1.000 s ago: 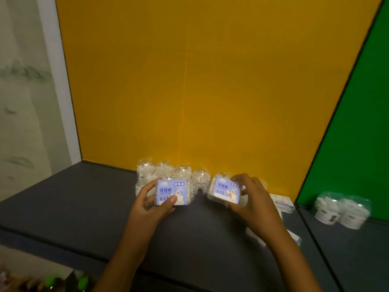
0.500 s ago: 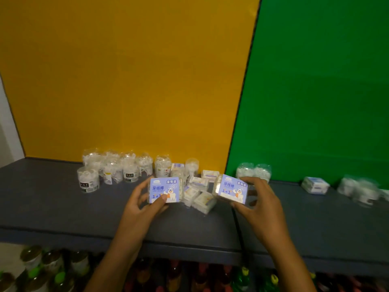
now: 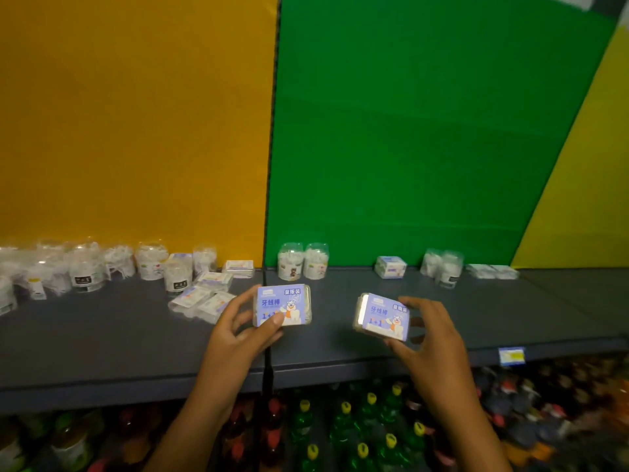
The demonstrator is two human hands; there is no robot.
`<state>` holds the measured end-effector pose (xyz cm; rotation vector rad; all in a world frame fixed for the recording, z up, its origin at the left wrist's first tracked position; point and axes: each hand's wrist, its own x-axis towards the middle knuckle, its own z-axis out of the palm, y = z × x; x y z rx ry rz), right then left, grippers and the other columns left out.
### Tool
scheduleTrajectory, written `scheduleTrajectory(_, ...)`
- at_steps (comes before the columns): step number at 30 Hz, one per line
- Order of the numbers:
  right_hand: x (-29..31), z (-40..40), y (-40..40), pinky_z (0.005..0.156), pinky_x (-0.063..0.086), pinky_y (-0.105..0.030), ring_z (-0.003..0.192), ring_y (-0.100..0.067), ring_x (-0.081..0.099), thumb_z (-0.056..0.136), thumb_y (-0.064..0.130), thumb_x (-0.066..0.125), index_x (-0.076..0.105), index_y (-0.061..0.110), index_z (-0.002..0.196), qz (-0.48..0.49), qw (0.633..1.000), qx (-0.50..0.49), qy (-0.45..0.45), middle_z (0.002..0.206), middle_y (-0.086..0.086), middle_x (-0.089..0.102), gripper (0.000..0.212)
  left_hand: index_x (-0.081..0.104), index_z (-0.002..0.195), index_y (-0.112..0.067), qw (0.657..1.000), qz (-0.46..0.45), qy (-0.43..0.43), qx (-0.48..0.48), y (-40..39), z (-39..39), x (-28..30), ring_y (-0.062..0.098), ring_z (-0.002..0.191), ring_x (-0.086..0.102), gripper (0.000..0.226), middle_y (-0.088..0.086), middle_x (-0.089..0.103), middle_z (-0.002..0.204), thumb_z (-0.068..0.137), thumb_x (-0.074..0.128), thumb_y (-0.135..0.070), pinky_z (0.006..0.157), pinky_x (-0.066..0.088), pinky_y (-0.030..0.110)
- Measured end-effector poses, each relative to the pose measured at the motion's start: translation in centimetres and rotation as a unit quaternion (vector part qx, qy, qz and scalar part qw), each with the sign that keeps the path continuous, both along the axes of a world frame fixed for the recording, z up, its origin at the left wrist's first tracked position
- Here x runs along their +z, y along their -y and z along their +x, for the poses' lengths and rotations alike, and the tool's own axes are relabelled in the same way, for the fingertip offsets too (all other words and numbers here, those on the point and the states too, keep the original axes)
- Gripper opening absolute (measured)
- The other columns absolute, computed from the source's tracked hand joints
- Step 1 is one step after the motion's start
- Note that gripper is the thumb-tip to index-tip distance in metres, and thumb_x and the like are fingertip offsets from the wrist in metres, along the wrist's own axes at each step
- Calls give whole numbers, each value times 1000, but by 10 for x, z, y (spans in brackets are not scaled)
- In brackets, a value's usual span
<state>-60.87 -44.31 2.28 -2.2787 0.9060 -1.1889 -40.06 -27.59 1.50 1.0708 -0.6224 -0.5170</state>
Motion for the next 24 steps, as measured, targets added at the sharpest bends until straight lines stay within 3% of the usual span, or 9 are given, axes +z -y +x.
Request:
scheduleTrajectory(7, -4, -46, 51, 74, 39, -2, 98, 12, 52, 69, 10, 85, 54, 35, 115, -9, 999, -52, 0, 113, 14, 52, 61, 59, 119, -24, 999, 15, 48, -5, 81, -27, 2, 13, 90, 71, 48, 1, 74, 100, 75, 75, -11, 83, 56, 35)
scheduleTrajectory(11, -6, -60, 92, 73, 41, -4, 97, 8, 53, 69, 10, 85, 56, 31, 118, -16, 997, -71, -9, 115, 11, 53, 60, 60, 117, -26, 996, 22, 90, -5, 131, -27, -2, 2, 86, 69, 48, -3, 74, 96, 74, 77, -14, 69, 52, 16)
scheduleTrajectory(14, -2, -61, 131, 71, 42, -4, 98, 12, 52, 68, 10, 86, 57, 30, 116, -21, 997, -75, -12, 112, 10, 55, 59, 58, 119, -19, 995, 26, 98, -7, 177, -22, -3, 0, 83, 69, 48, 1, 72, 98, 76, 75, -7, 64, 50, 10)
scheduleTrajectory(20, 9, -38, 205, 68, 46, -9, 96, 8, 55, 69, 11, 86, 55, 34, 114, -21, 999, -46, -13, 112, 11, 56, 60, 60, 115, -15, 990, 66, 124, 19, 266, 4, -9, 3, 76, 70, 45, 4, 73, 94, 74, 77, -6, 64, 52, 13)
scheduleTrajectory(24, 1, -20, 249, 69, 46, -9, 94, 4, 58, 69, 12, 86, 57, 30, 118, -4, 999, -29, -28, 114, 12, 57, 60, 60, 115, -18, 984, 112, 135, 35, 313, 22, -21, 12, 83, 70, 45, 4, 73, 96, 74, 79, -18, 71, 56, 22)
